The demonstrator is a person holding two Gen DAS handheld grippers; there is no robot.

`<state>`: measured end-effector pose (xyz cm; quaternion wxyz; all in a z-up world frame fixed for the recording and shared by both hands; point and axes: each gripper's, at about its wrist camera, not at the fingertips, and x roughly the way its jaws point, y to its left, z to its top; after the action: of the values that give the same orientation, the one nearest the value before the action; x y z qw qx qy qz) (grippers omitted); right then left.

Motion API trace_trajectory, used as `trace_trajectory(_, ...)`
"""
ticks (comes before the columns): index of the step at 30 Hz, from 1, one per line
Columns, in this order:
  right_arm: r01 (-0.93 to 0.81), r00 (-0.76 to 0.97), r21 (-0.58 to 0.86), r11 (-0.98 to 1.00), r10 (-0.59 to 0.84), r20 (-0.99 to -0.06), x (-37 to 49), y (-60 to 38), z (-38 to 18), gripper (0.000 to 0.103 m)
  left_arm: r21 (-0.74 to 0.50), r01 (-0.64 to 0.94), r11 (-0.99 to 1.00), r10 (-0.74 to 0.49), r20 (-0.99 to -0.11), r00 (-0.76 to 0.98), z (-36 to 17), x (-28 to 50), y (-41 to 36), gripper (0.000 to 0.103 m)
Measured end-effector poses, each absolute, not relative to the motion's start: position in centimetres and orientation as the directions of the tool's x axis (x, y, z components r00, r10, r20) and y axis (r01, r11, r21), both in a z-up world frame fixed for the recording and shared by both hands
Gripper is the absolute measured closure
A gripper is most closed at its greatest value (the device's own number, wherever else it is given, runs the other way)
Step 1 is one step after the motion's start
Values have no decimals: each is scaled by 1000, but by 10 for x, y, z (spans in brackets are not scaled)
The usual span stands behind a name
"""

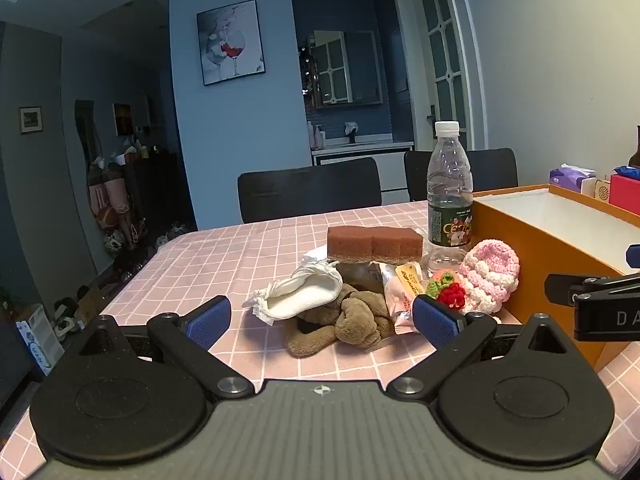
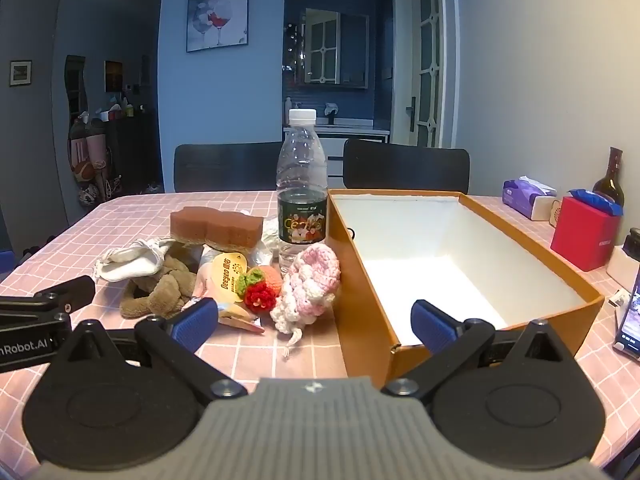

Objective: Organize soft objects

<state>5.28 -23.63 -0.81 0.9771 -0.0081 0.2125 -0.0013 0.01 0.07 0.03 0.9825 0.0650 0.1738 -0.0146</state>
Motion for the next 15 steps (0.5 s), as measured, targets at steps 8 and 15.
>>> trace_trajectory(8, -4, 908, -10, 1000, 0, -420, 53, -238, -10, 3, 124, 44, 991, 2, -350, 937, -4, 3, 4, 0)
trace_trajectory(15, 17, 895, 2, 1000, -14, -447, 59, -239, -12, 3, 132, 42, 990, 9, -364, 931, -3, 1, 6, 0)
